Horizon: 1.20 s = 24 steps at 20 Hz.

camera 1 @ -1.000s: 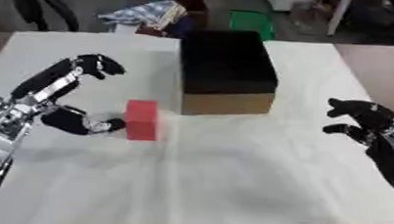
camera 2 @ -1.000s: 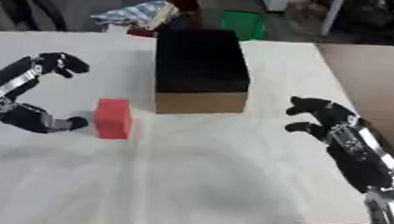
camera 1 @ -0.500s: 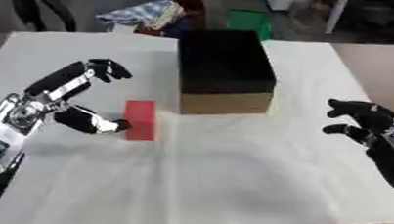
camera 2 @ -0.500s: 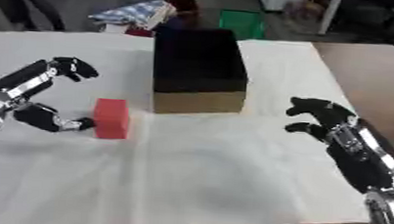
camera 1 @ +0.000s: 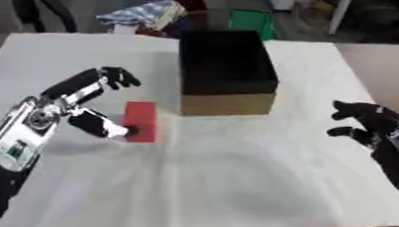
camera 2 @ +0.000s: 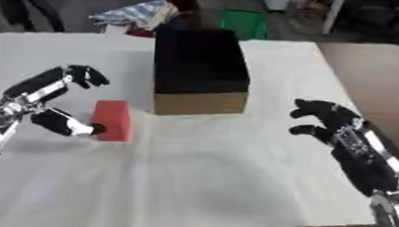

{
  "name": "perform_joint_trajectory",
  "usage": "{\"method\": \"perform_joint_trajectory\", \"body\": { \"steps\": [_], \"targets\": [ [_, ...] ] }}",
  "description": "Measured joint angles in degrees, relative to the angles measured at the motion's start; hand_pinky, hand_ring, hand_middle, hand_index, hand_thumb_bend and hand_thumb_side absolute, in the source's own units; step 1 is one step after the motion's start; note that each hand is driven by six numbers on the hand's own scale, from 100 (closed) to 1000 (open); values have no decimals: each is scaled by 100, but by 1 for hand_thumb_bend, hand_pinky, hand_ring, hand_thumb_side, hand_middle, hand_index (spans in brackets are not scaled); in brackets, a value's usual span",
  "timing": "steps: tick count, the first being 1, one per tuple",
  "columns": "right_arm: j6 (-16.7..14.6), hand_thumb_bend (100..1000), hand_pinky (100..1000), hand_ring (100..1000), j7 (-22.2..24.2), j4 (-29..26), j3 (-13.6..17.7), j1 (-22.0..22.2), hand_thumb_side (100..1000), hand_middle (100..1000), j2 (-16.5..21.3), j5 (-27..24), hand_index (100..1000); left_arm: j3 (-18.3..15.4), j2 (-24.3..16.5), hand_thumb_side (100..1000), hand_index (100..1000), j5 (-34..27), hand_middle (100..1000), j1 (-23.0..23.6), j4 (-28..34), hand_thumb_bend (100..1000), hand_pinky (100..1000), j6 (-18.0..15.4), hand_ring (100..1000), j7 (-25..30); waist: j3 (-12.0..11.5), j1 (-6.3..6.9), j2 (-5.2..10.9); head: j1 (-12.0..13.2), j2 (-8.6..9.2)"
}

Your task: Pick up objects on the table and place them in the box.

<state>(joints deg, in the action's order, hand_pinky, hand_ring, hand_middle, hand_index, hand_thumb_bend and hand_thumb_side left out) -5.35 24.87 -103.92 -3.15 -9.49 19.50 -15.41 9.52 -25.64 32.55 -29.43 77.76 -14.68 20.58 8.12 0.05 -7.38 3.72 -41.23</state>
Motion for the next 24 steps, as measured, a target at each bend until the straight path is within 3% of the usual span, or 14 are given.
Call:
{"method": "perform_joint_trajectory", "body": {
  "steps": [18, 24],
  "targets": [
    [9, 100, 751, 1000, 9, 1, -5, 0, 748, 704, -4, 0, 812, 51, 139, 297, 803, 474, 695, -257, -691, 618, 761, -167, 762, 23, 16, -1, 11, 16, -2],
    [18, 100, 751, 1000, 18, 4, -7, 4, 750, 704, -6, 0, 813, 46, 186, 235, 729, 528, 583, -316, -819, 598, 737, -167, 715, -57, 16, 5, 18, 16, -3]
  ]
}}
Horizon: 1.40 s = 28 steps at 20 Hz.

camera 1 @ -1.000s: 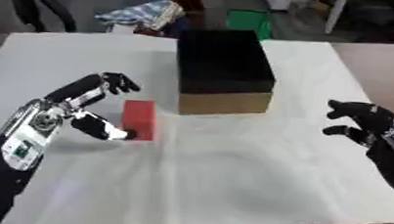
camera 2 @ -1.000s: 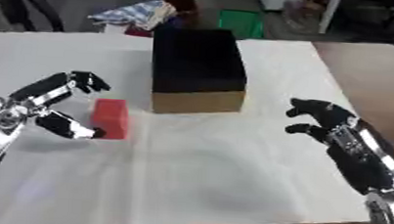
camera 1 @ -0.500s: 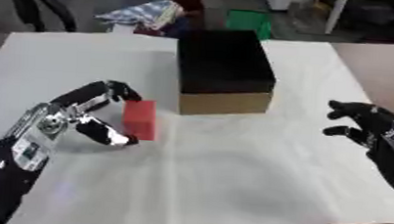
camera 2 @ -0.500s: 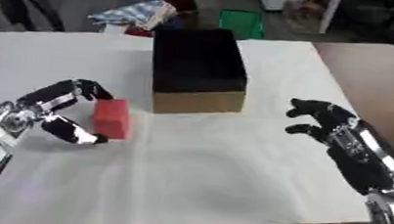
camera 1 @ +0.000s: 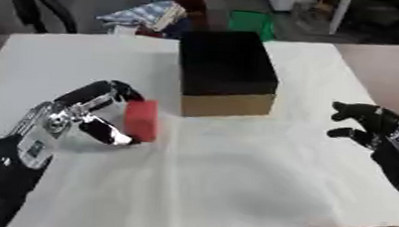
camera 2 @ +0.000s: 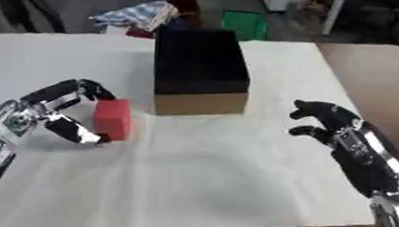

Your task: Pick up objects on the table and place them in the box.

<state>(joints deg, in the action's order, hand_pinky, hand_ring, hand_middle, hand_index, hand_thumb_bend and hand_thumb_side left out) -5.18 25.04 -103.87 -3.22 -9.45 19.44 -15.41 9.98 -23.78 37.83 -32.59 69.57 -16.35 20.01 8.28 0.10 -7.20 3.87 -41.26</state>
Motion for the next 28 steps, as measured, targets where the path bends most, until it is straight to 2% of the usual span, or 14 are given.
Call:
{"method": "perform_joint_trajectory", "body": {
  "steps": [3, 8, 11, 17, 22, 28],
  "targets": [
    [4, 100, 751, 1000, 4, 6, 0, 9, 750, 704, -1, 0, 813, 1, 24, 156, 661, -4, 505, -5, -34, 579, 703, 46, 658, -115, -1, 2, 0, -1, 0],
    [7, 100, 751, 1000, 7, 11, 0, 11, 751, 703, -2, 0, 812, -2, 60, 100, 499, -84, 321, -5, -32, 519, 644, 221, 552, -622, -8, -7, 2, -4, 0],
    [10, 100, 751, 1000, 11, 12, -1, 12, 751, 703, -2, 0, 812, -14, 60, 100, 432, -200, 245, -7, 4, 480, 620, 362, 511, -1080, -10, -10, 1, -8, -1],
    [2, 100, 751, 1000, 24, 13, -1, 13, 751, 703, -3, 0, 813, -34, 59, 100, 427, -598, 237, -27, 229, 452, 614, 549, 507, -1722, -8, -21, 0, -24, -1],
    [-5, 100, 751, 1000, 36, 13, -2, 14, 753, 703, -3, 0, 813, -34, -23, 100, 429, -1018, 241, -213, 574, 463, 615, 622, 510, -1748, 20, -21, 0, -44, 1],
    [11, 100, 751, 1000, 90, 13, -73, 8, 756, 703, -9, 0, 813, -33, -147, 100, 434, -1325, 249, -795, 622, 503, 617, 687, 512, -1685, 167, -23, -1, -46, 59]
  ]
}}
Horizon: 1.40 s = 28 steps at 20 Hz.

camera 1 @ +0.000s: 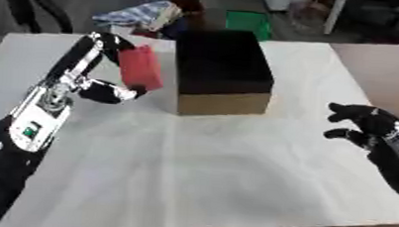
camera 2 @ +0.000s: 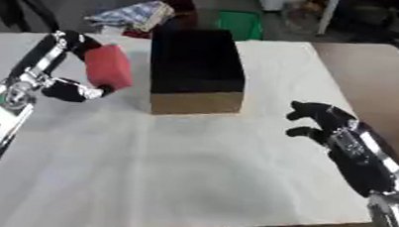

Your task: Pick up objects on the table and place them in the box.

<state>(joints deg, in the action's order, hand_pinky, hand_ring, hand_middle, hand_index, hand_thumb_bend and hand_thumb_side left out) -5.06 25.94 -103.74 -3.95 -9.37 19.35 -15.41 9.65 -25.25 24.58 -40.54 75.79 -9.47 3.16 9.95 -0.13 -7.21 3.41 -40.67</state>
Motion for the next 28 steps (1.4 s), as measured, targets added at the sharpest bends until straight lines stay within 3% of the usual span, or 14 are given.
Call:
{"method": "perform_joint_trajectory", "body": {
  "steps": [5, 15, 17, 19, 20, 23, 27, 28],
  "targets": [
    [19, 100, 751, 1000, 81, 0, -87, -31, 760, 703, -15, 0, 813, -3, 71, 100, 441, 57, 259, -532, -498, 511, 615, -42, 513, -40, 214, 29, -1, 52, 97],
    [75, 100, 751, 1000, 261, 0, -256, -178, 763, 704, -50, -3, 813, -274, 591, 100, 490, 826, 318, -1427, -2312, 513, 625, -233, 532, -621, 622, 90, -82, 240, 233],
    [84, 100, 751, 1000, 289, 0, -281, -198, 763, 703, -65, -7, 813, -336, 654, 100, 534, 1019, 365, -1503, -2633, 530, 633, -295, 546, -766, 665, 106, -99, 263, 249],
    [86, 100, 751, 1000, 304, 0, -282, -222, 762, 703, -85, -12, 813, -381, 706, 100, 634, 1206, 466, -1562, -2878, 549, 660, -369, 600, -868, 696, 119, -105, 279, 251],
    [89, 100, 751, 1000, 308, 0, -283, -225, 762, 703, -86, -16, 813, -393, 728, 100, 729, 1308, 551, -1588, -2974, 573, 690, -398, 655, -882, 701, 122, -110, 283, 251],
    [95, 100, 751, 1000, 314, 0, -283, -226, 761, 704, -87, -33, 813, -394, 765, 100, 861, 1640, 745, -1603, -3165, 611, 753, -537, 766, -694, 704, 139, -115, 289, 252],
    [95, 100, 751, 1000, 314, 0, -282, -227, 762, 703, -87, -37, 813, -430, 764, 102, 911, 1858, 843, -1632, -3173, 640, 785, -756, 824, -221, 700, 141, -112, 284, 265],
    [95, 100, 751, 1000, 314, 0, -282, -227, 762, 703, -87, -37, 813, -436, 764, 144, 929, 1863, 883, -1632, -3160, 646, 796, -793, 846, -129, 699, 141, -112, 281, 270]
  ]
}}
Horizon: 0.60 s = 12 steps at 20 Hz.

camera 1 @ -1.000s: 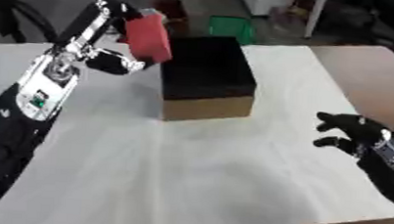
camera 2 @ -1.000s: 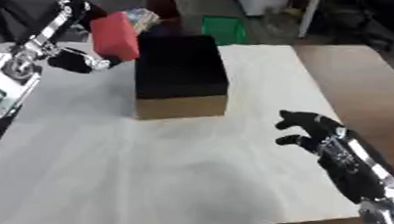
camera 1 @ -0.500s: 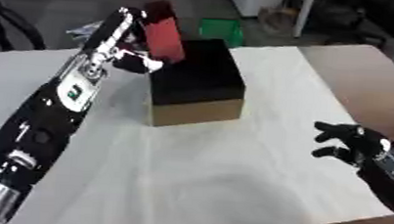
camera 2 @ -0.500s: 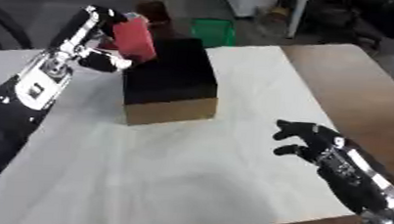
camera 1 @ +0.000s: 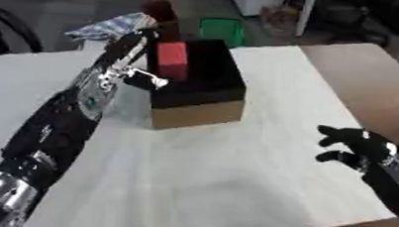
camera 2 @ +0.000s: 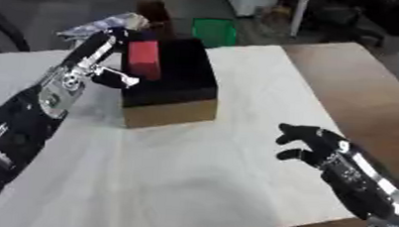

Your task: Pick up objects on the table and place them in the box.

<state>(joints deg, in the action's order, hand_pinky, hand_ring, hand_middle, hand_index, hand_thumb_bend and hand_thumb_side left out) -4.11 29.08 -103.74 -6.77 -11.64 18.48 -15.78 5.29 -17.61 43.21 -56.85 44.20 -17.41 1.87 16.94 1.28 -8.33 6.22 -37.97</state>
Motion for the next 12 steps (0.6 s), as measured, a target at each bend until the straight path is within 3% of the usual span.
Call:
{"method": "perform_joint_trajectory", "body": {
  "steps": [4, 7, 12],
  "targets": [
    [0, 100, 751, 1000, 0, 0, 2, 1, 761, 703, 0, 0, 813, 1, 1, 155, 928, -158, 894, 56, 134, 646, 800, -118, 851, 273, -40, 0, -1, -18, 10],
    [-5, 100, 752, 1000, -5, 0, 6, 1, 759, 703, 0, 0, 813, 21, -6, 100, 857, -528, 763, 152, 456, 587, 756, -151, 786, 372, -102, -2, -13, -54, 24],
    [-32, 100, 752, 1000, -61, 0, 75, 5, 754, 703, 0, 0, 813, 131, -326, 100, 814, -1684, 679, 637, 1615, 525, 731, -14, 739, 463, -344, -27, -17, -185, 24]
  ]
}}
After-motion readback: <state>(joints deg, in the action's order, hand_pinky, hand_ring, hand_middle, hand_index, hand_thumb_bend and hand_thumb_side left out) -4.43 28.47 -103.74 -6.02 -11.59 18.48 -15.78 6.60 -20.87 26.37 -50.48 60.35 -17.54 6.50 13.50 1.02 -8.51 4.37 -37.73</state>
